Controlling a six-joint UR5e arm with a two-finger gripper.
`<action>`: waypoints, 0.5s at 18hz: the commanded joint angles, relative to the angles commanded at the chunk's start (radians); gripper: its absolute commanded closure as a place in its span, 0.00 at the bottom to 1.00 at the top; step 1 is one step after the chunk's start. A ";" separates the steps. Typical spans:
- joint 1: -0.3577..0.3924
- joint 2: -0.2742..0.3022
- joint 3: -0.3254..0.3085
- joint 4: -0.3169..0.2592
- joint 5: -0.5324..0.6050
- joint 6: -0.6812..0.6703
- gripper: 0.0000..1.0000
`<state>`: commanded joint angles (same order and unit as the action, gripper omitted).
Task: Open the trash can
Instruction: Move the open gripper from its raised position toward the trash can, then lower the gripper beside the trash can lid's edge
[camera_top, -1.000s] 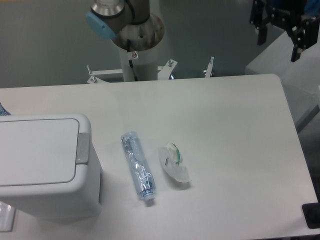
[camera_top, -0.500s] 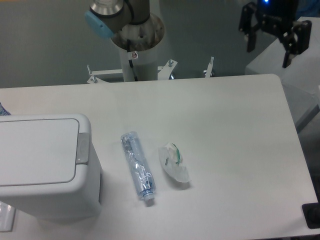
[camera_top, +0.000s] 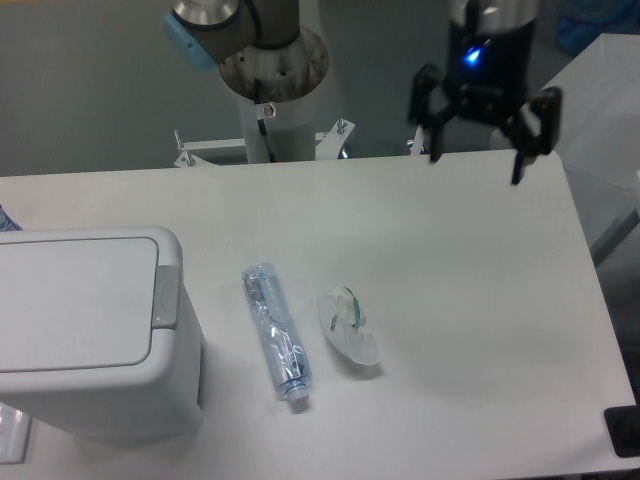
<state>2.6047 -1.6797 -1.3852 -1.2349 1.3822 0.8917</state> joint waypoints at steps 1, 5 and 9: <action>-0.003 0.000 0.000 0.000 -0.012 -0.044 0.00; -0.018 0.008 -0.005 0.002 -0.121 -0.173 0.00; -0.070 0.025 -0.043 0.014 -0.166 -0.307 0.00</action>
<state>2.5344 -1.6552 -1.4280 -1.2211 1.2164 0.5846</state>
